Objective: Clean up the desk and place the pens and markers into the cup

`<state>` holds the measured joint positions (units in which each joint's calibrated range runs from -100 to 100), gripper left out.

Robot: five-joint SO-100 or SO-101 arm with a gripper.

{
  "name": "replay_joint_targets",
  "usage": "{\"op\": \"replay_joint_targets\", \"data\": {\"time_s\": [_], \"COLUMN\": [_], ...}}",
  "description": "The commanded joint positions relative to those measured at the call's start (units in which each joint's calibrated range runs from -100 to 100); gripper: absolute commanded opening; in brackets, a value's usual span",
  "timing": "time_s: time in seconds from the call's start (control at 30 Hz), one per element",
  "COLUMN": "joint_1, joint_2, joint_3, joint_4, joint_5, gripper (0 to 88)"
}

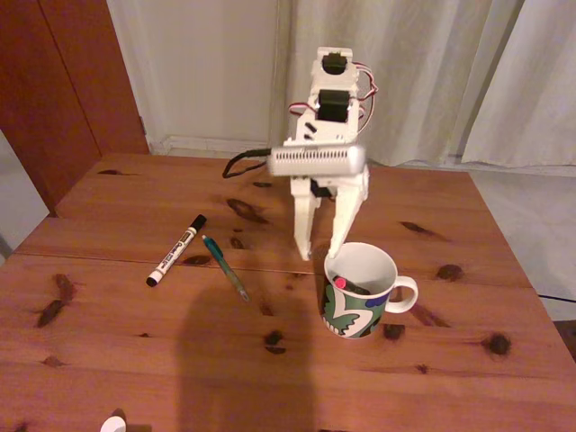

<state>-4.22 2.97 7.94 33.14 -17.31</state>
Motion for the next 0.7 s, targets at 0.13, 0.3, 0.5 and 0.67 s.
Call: {"op": "replay_joint_targets", "data": {"time_s": [0.13, 0.3, 0.5, 0.67], "joint_1": [-0.1, 0.0, 3.9, 9.4], "joint_2": [-12.4, -19.6, -25.4, -26.1], "joint_3": [8.0, 13.8, 14.4, 14.2], "joint_4": [-0.6, 5.4, 18.4, 26.3], "joint_5": [1.7, 3.5, 7.9, 13.9], "gripper": [11.3, 3.6, 0.7, 0.7]}}
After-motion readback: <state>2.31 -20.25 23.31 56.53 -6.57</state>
